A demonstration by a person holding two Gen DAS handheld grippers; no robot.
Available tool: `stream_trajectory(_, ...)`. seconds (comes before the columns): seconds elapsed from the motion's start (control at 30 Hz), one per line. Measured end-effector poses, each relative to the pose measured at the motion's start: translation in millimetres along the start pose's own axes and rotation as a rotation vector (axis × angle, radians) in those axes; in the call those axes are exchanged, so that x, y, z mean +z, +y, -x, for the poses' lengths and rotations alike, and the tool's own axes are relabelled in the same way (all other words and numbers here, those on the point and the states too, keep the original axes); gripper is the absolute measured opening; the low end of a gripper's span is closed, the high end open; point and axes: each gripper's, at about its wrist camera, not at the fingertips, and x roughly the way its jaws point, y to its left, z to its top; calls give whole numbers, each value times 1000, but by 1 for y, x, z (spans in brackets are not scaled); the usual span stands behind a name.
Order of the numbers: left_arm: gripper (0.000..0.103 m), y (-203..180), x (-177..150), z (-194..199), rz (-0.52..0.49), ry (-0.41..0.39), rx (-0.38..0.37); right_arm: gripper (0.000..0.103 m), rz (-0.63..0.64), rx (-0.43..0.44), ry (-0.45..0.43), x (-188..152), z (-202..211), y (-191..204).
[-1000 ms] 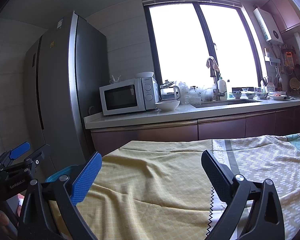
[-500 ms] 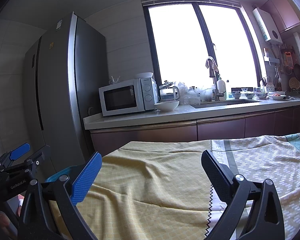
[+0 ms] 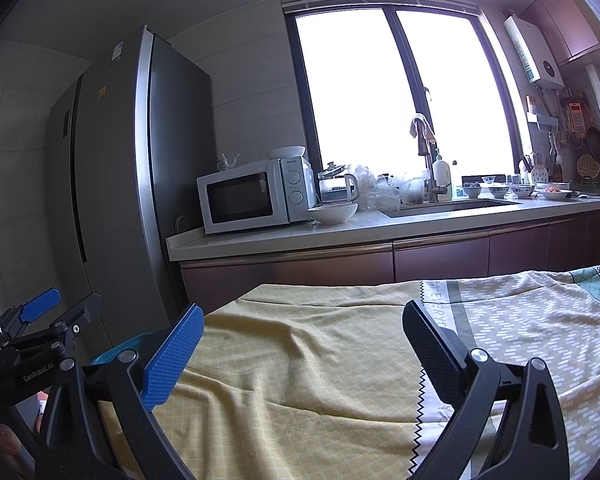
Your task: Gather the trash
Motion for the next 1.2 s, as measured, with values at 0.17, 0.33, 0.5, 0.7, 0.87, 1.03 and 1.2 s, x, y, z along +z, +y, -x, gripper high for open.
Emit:
stream_trajectory(0.17, 98, 0, 0, 0, 0, 1, 0, 96, -1, 0, -1, 0, 0, 0)
stream_trajectory(0.33, 98, 0, 0, 0, -1, -1, 1, 96, 0, 0, -1, 0, 0, 0)
stream_trajectory(0.5, 98, -1, 0, 0, -1, 1, 0, 96, -1, -3, -4, 1, 1, 1)
stream_trajectory(0.7, 98, -1, -1, -1, 0, 1, -2, 96, -1, -6, -4, 2, 0, 3)
stream_trajectory(0.87, 98, -2, -1, -1, 0, 1, -5, 96, -1, -7, -8, 2, 1, 4)
stream_trajectory(1.03, 98, -2, 0, -3, 1, 3, -7, 96, -1, -8, -10, 2, 2, 5)
stream_trajectory(1.2, 98, -3, -1, -4, -2, 4, -10, 96, -1, -10, -10, 2, 2, 5)
